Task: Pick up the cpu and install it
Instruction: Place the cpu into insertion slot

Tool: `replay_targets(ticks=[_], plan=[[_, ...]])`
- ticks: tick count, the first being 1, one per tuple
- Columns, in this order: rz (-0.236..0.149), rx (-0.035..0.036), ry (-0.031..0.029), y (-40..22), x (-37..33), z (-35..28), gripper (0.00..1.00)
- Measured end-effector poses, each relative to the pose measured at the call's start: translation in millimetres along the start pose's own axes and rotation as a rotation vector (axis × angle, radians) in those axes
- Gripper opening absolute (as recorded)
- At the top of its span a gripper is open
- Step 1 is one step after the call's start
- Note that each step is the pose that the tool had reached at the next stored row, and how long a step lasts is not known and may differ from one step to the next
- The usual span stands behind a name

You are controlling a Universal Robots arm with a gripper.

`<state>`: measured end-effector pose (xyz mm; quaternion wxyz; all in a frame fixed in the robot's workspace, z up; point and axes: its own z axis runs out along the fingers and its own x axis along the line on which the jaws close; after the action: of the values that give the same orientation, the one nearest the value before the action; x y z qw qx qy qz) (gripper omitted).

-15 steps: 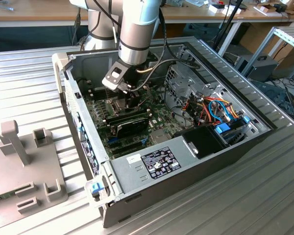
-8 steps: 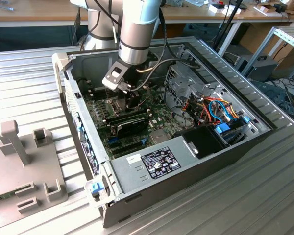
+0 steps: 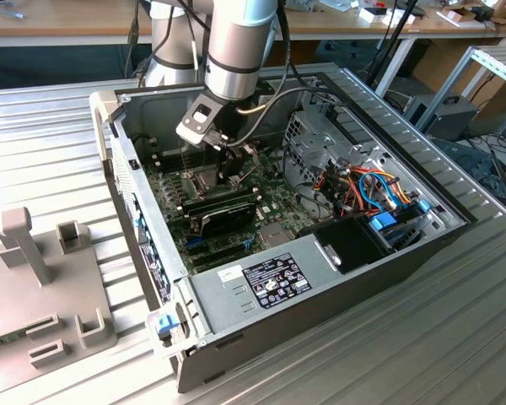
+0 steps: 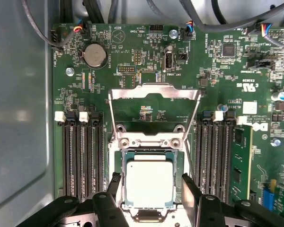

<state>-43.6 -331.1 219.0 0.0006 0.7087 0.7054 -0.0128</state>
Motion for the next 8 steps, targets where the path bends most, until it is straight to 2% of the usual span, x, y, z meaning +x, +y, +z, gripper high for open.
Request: replay_targets(ticks=[8], plan=[[0.000, 0.0000, 0.0000, 0.0, 0.0, -0.9, 0.62]])
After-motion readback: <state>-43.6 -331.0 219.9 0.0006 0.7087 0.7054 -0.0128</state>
